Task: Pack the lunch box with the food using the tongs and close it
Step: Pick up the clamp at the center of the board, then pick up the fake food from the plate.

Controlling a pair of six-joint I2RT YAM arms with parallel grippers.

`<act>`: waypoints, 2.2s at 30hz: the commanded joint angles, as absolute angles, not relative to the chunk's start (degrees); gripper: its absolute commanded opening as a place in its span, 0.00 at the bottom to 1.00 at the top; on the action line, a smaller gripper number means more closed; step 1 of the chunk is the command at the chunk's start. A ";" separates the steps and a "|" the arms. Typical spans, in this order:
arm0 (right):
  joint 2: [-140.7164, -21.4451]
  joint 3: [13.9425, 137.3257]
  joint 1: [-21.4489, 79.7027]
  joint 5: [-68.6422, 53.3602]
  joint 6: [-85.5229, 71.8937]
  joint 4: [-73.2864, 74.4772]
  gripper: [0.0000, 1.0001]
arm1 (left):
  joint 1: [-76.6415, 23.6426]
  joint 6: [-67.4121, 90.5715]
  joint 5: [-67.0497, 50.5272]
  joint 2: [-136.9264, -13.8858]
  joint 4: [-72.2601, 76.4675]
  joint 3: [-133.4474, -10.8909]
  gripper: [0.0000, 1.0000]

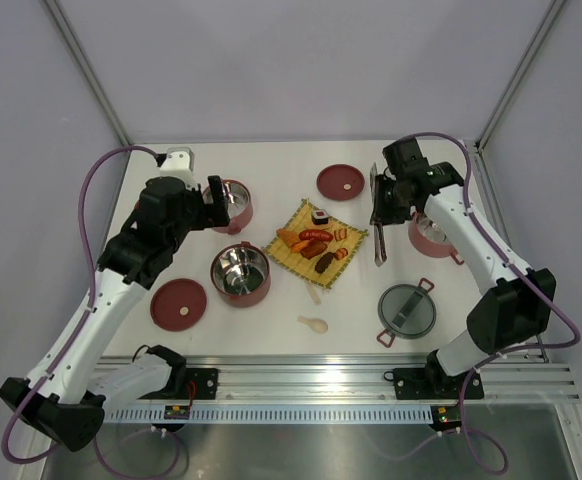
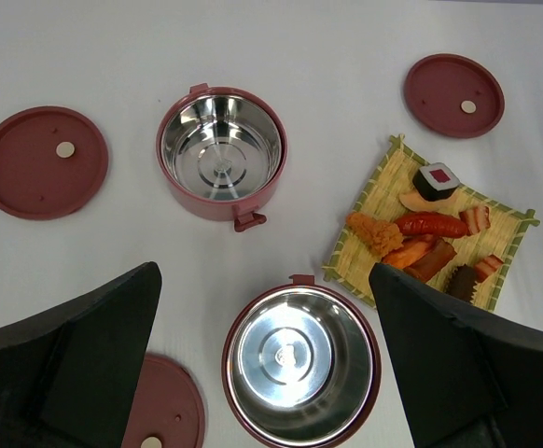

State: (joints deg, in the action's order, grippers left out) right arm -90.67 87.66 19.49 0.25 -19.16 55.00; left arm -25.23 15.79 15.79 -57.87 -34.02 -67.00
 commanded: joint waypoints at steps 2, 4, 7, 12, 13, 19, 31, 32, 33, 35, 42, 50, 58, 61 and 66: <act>-84.38 85.70 21.09 -4.30 -18.19 61.86 0.29 | -25.31 18.98 18.90 -59.15 -32.34 -66.97 0.99; -83.41 85.52 22.23 -4.22 -18.54 62.84 0.30 | -25.31 19.51 19.68 -59.68 -32.87 -67.06 0.99; -82.71 85.34 23.11 -4.22 -18.37 63.28 0.30 | -25.31 19.69 19.60 -60.12 -32.70 -67.06 0.99; -84.20 86.92 24.43 -3.96 -17.40 64.60 0.32 | -25.31 20.13 18.63 -61.17 -33.05 -67.94 0.99; -84.55 87.10 24.69 -4.04 -17.32 64.77 0.33 | -25.31 20.30 18.72 -61.26 -33.13 -67.94 0.99; -85.78 88.24 25.93 -4.31 -17.14 64.87 0.39 | -25.31 20.39 19.16 -61.26 -33.66 -67.94 0.99; -86.92 88.24 27.51 -4.83 -17.31 63.02 0.40 | -25.31 20.65 19.60 -61.00 -34.10 -68.38 0.99; -86.92 88.24 27.60 -4.83 -17.40 62.84 0.40 | -25.31 20.65 19.51 -60.91 -34.10 -68.20 0.99; -86.84 88.33 27.77 -4.75 -17.40 62.41 0.40 | -25.31 20.65 19.42 -60.91 -34.10 -68.20 0.99; -87.01 88.85 28.04 -4.57 -17.32 61.35 0.40 | -25.31 20.66 19.34 -61.17 -34.19 -68.29 0.99; -90.25 90.35 28.39 -3.60 -17.31 57.23 0.46 | -25.31 21.18 18.99 -61.35 -34.37 -68.64 0.99; -95.44 94.57 28.30 -3.96 -17.58 53.97 0.50 | -25.31 21.01 19.25 -60.82 -35.07 -68.64 0.99; -100.02 96.94 28.30 -5.01 -16.96 53.35 0.54 | -25.31 20.83 19.69 -60.56 -35.33 -68.55 0.99; -101.42 97.73 28.30 -4.75 -16.61 53.70 0.56 | -25.31 20.74 19.69 -60.56 -35.33 -68.64 0.99; -104.49 99.40 28.30 -4.75 -16.00 54.75 0.58 | -25.31 20.57 19.78 -60.73 -35.51 -68.56 0.99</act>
